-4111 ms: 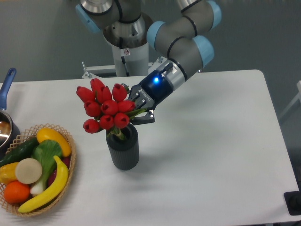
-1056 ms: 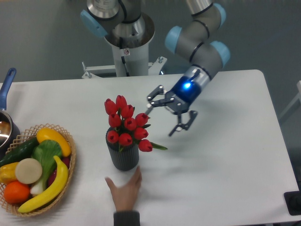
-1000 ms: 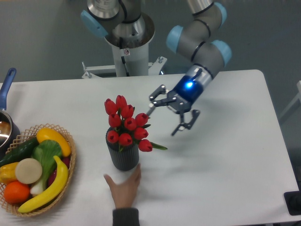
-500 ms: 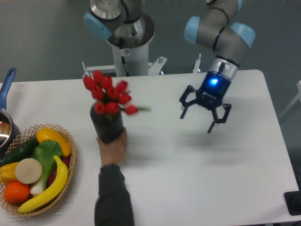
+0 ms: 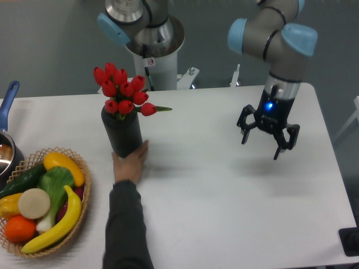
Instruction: Insert the flowers into the vase
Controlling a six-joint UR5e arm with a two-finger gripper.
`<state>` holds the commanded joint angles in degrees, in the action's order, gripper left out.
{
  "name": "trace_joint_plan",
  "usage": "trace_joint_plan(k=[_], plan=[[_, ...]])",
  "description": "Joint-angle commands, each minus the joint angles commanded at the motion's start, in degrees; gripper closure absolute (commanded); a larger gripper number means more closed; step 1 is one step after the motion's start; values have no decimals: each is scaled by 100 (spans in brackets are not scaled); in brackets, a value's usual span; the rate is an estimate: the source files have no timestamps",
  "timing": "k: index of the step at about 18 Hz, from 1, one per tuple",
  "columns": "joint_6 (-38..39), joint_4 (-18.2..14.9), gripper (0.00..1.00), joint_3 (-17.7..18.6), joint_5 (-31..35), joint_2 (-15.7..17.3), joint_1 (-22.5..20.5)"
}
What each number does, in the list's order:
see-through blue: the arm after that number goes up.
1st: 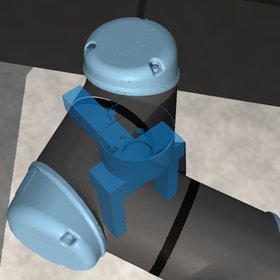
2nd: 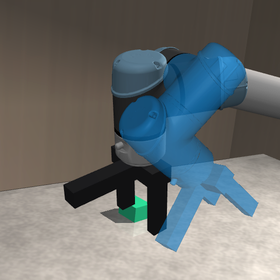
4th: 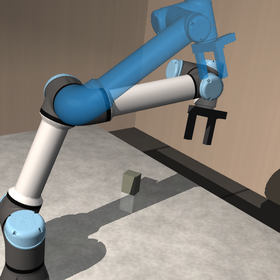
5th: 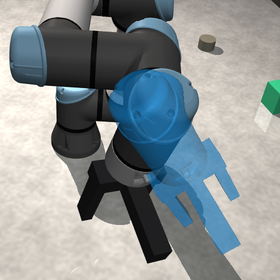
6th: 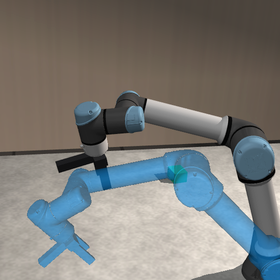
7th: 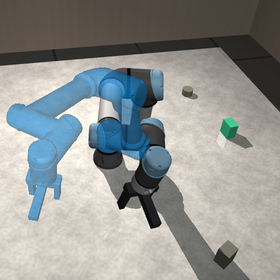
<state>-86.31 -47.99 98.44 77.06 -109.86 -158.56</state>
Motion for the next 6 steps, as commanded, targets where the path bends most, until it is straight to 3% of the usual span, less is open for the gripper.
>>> trace_joint_plan(k=[6], plan=[[-9, -53, 0, 157, 871, -18, 237]])
